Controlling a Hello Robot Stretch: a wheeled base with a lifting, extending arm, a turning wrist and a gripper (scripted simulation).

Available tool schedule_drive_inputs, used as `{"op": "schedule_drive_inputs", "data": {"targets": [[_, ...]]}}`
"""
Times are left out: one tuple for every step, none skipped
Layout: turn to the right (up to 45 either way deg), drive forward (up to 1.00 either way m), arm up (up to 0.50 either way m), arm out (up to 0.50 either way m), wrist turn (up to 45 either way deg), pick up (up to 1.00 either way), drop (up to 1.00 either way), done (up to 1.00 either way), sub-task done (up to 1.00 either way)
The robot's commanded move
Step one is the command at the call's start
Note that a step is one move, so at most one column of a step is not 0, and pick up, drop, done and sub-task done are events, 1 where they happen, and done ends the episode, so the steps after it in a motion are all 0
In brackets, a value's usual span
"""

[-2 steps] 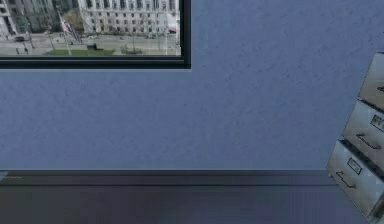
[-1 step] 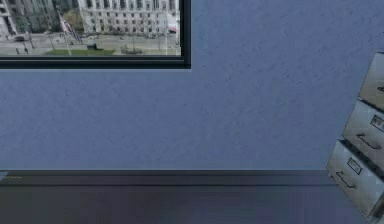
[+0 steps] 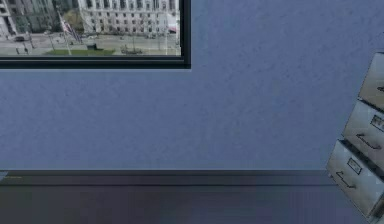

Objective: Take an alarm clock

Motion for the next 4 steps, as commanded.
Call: {"op": "schedule_drive_inputs", "data": {"targets": [[0.0,0.0,0.0,0.0,36.0,0.0,0.0,0.0,0.0],[0.0,0.0,-0.3,0.0,0.0,0.0,0.0,0.0,0.0],[0.0,0.0,0.0,0.0,0.0,1.0,0.0,0.0,0.0],[0.0,0.0,0.1,0.0,0.0,0.0,0.0,0.0,0.0]]}}
